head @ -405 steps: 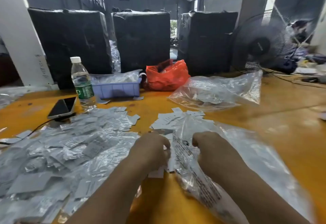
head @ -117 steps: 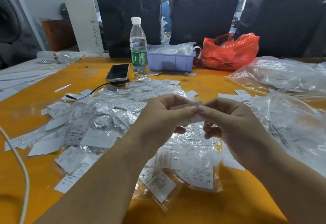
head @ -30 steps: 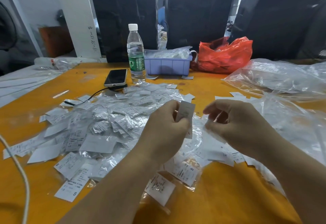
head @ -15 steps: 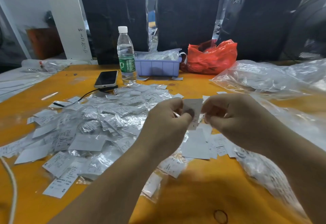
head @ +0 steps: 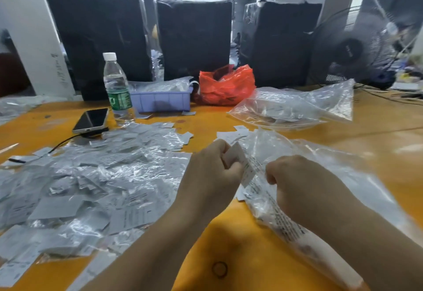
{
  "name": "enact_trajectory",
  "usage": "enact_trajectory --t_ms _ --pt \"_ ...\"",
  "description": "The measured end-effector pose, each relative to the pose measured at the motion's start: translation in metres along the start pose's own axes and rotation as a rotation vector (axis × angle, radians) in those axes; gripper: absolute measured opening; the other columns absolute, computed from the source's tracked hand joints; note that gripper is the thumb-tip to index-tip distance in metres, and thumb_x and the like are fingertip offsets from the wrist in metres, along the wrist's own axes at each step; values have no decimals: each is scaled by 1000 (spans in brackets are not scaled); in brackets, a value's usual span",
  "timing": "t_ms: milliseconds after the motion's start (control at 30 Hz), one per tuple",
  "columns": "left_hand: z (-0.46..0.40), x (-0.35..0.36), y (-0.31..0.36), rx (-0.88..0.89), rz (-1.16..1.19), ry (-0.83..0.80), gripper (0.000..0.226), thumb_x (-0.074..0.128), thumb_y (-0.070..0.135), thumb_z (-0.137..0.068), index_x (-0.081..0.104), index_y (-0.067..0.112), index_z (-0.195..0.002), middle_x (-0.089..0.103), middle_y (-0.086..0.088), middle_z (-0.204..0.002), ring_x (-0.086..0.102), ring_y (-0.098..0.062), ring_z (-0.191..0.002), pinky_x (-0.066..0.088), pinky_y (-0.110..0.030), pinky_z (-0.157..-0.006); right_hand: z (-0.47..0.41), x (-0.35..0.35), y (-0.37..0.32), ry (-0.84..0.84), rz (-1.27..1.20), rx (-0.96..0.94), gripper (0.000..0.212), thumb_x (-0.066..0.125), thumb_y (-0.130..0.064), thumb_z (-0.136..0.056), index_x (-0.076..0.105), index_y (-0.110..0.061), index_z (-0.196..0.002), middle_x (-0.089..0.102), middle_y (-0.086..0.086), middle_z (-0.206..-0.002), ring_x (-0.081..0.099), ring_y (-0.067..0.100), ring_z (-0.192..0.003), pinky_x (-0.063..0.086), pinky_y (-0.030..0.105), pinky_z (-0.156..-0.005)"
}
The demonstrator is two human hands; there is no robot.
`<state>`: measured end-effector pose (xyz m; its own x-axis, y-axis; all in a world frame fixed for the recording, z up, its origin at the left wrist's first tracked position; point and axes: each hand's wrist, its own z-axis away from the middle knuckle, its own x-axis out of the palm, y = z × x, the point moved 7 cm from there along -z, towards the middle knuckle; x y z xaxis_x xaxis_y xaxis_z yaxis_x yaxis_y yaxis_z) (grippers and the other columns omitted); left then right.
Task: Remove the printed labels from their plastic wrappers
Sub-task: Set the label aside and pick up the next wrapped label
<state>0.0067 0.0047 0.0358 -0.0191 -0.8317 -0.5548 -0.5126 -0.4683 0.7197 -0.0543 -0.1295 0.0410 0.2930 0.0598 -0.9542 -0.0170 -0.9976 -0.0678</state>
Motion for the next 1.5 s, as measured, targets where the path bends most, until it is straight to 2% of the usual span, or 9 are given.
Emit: enact_trajectory --t_ms 267,367,433,667,800,933,1167,1400,1500 --pt "9 7 -20 -32 27 -49 19 56 25 -91 52 12 -78 57 -18 -71 37 -17 -52 30 -36 -49 7 31 21 -87 25 72 22 47 -1 -85 46 -23 -85 48 -7 -85 48 17 -73 29 22 -49" --pt "11 8 -22 -24 28 -60 23 57 26 -91 49 10 -75 48 -12 -63 30 -12 -50 26 -30 -49 4 35 17 -60 30 99 3 47 -27 -95 49 -27 -95 52 -6 -98 52 16 -89 45 25 -63" --pt "11 9 -22 -11 18 -62 25 57 26 -90 48 10 -73 44 -6 -60 28 -10 -48 23 -24 -47 4 40 15 -70 32 117 19 39 -38 -98 52 -25 -103 51 -2 -105 53 18 -99 51 29 -74" --pt "11 11 -24 -5 12 -80 25 58 26 -90 49 10 -74 41 1 -59 28 -10 -50 24 -26 -50 3 35 4 -21 32 65 5 44 -26 -95 48 -25 -92 50 -3 -95 49 17 -96 46 27 -72" --pt "11 12 -24 -9 7 -90 23 58 26 -91 52 7 -79 50 -14 -68 29 -11 -53 26 -31 -53 4 43 20 -161 226 254 53 33 -55 -94 52 -14 -121 53 9 -119 47 29 -110 38 36 -80" --pt "12 14 -23 -15 13 -108 22 57 26 -91 54 7 -80 56 -16 -74 31 -12 -54 27 -34 -54 11 61 34 -322 222 391 83 18 -68 -90 23 -9 -148 32 21 -149 36 40 -130 34 46 -103" --pt "14 20 -19 8 16 -151 21 56 26 -90 53 11 -75 44 2 -60 31 -9 -52 26 -26 -50 5 40 2 -47 -117 -3 3 44 -27 -92 46 -27 -94 45 -10 -89 44 13 -89 35 23 -68" --pt "17 27 -17 10 -19 -190 19 62 28 -85 52 19 -70 53 4 -64 44 -10 -55 34 -27 -52 17 23 12 -112 19 48 21 43 -41 -92 42 -24 -79 46 -6 -80 50 17 -80 42 30 -65" --pt "20 32 -11 22 -41 -228 15 63 30 -83 55 22 -72 61 4 -71 57 -14 -66 47 -37 -60 25 35 28 -258 161 273 52 34 -66 -87 48 -22 -110 51 1 -95 49 24 -94 39 35 -70"
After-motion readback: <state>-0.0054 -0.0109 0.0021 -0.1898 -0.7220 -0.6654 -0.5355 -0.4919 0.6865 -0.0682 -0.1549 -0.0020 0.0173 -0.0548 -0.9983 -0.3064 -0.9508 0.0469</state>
